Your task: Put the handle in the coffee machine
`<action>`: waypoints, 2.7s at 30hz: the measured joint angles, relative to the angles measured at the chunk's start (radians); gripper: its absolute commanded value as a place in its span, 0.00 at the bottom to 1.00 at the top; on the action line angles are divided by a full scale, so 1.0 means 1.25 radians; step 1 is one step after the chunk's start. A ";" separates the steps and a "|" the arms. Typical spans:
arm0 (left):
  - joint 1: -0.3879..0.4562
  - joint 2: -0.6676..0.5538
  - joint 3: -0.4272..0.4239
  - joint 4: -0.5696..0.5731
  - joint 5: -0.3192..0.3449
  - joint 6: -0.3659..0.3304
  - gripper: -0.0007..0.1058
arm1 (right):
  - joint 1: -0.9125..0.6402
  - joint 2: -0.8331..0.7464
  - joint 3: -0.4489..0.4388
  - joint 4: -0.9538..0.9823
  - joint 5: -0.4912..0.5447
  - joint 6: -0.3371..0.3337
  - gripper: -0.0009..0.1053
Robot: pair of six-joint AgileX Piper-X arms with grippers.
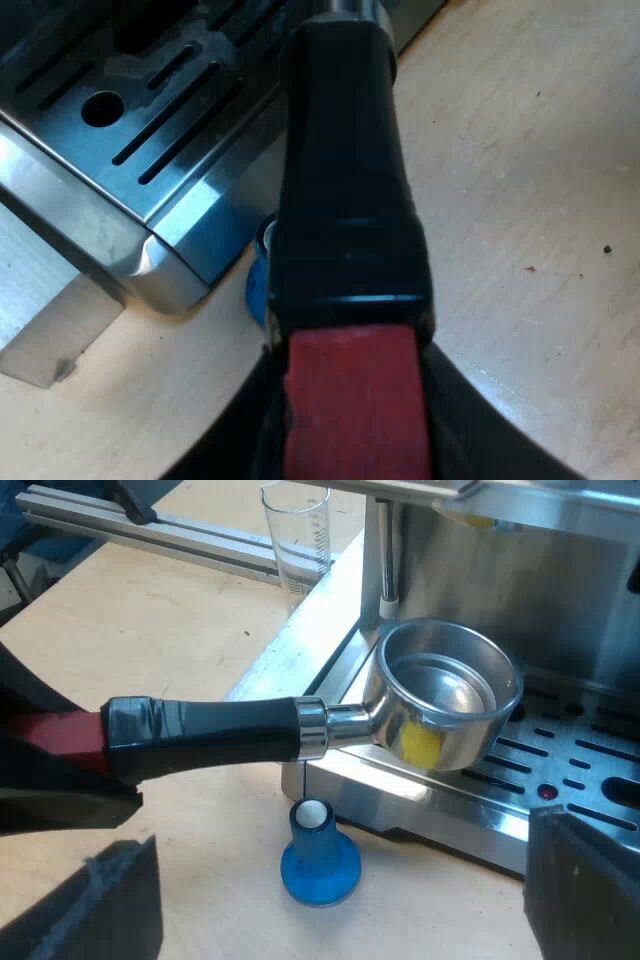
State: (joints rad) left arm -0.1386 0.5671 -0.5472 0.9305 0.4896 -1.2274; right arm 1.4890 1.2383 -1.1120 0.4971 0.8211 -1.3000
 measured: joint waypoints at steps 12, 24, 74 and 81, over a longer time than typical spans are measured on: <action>0.000 0.000 0.000 0.000 0.000 0.000 0.01 | 0.000 0.000 0.000 0.000 0.000 0.000 0.72; 0.000 0.000 0.000 0.000 0.000 0.000 0.01 | 0.000 0.000 0.000 0.000 0.000 0.000 0.72; 0.000 0.205 0.002 -0.214 0.111 -0.031 0.01 | 0.000 0.000 0.000 0.006 0.003 0.000 0.72; 0.035 0.205 0.003 -0.256 0.112 -0.031 0.01 | 0.000 0.003 0.000 -0.019 0.004 0.000 0.72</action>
State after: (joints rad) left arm -0.0951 0.8237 -0.5433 0.6103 0.6300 -1.2663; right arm 1.4890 1.2415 -1.1120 0.4737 0.8261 -1.3000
